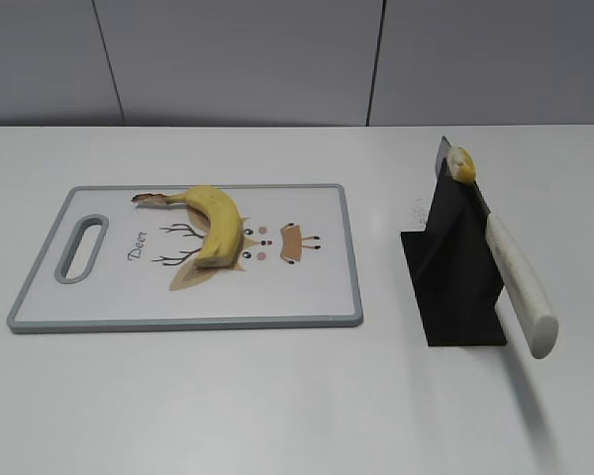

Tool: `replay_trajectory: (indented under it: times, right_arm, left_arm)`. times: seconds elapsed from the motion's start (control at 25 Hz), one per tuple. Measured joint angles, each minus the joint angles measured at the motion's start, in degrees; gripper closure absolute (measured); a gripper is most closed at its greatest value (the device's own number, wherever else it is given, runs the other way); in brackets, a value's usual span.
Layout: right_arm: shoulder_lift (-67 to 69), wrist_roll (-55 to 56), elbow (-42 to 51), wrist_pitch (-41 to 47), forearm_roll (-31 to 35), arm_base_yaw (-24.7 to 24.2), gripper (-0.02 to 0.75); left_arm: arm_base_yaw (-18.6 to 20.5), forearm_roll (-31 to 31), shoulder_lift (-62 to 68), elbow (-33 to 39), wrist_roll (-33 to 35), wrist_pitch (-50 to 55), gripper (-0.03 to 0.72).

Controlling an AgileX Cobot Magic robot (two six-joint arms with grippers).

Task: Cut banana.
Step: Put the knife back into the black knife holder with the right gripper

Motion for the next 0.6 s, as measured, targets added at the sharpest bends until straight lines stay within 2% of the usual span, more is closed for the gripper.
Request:
replay_trajectory:
  times: [0.12, 0.44, 0.6]
  right_arm:
    - [0.0, 0.0, 0.0, 0.0, 0.1, -2.4, 0.197]
    - [0.0, 0.0, 0.1, 0.0, 1.0, -18.7, 0.237]
    - [0.0, 0.0, 0.3, 0.0, 1.0, -24.1, 0.238]
  left_arm:
    - [1.3, 0.0, 0.0, 0.0, 0.0, 0.0, 0.168]
    - [1.5, 0.0, 0.0, 0.0, 0.0, 0.0, 0.168]
    - [1.5, 0.0, -1.0, 0.0, 0.0, -0.1, 0.168]
